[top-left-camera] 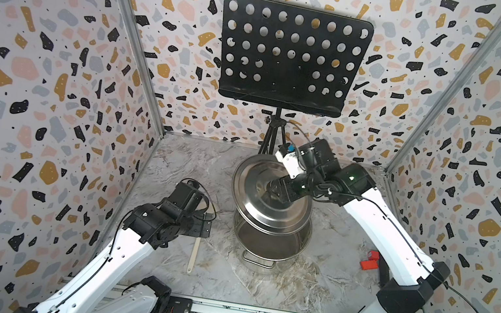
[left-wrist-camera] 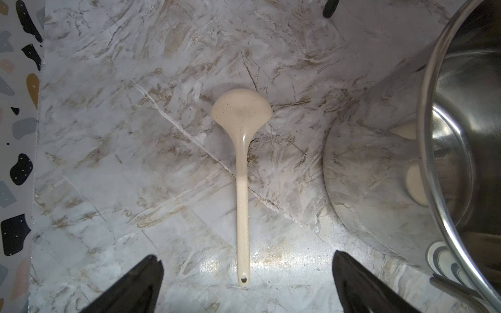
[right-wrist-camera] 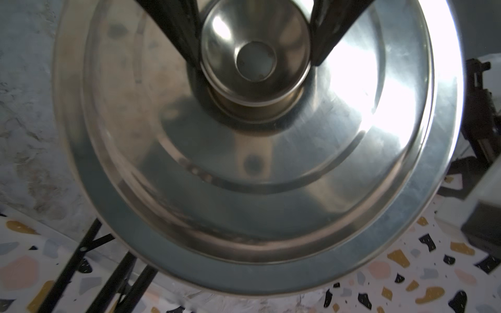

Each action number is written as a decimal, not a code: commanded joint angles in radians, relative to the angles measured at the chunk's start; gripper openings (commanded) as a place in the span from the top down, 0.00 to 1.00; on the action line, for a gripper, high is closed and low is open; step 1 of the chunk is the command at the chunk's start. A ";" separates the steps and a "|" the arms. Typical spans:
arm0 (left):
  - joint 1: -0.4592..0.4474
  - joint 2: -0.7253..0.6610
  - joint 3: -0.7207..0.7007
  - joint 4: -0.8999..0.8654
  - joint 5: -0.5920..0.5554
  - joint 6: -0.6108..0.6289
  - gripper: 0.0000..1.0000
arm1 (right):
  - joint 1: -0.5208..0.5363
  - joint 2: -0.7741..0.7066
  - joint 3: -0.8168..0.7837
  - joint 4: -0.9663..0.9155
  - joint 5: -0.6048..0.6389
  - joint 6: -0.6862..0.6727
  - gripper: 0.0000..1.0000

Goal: Stir the soup with a spoon
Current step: Pick up the lid from the pan, then place the lid at the center of the board.

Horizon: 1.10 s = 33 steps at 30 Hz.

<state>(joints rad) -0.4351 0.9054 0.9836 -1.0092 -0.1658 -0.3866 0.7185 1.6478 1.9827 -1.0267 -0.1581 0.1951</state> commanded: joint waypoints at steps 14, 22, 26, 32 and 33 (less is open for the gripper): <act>-0.003 0.005 0.056 -0.034 -0.027 -0.035 0.01 | -0.616 -0.055 -0.265 0.141 0.035 -0.082 0.71; -0.004 0.047 0.058 -0.076 -0.041 -0.141 0.00 | -0.713 0.254 -0.218 0.250 0.071 -0.107 0.69; -0.004 0.067 0.048 -0.067 -0.040 -0.188 0.00 | -0.719 0.379 -0.157 0.276 0.083 -0.109 0.68; -0.004 0.093 0.056 -0.067 -0.050 -0.211 0.01 | -0.719 0.537 -0.049 0.278 0.094 -0.091 0.67; -0.004 0.096 0.057 -0.067 -0.051 -0.215 0.01 | -0.719 0.557 -0.036 0.278 0.098 -0.086 0.67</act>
<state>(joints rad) -0.4351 0.9962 1.0153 -1.0733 -0.1963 -0.5713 -0.0010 2.2158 1.8755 -0.7700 -0.0746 0.1009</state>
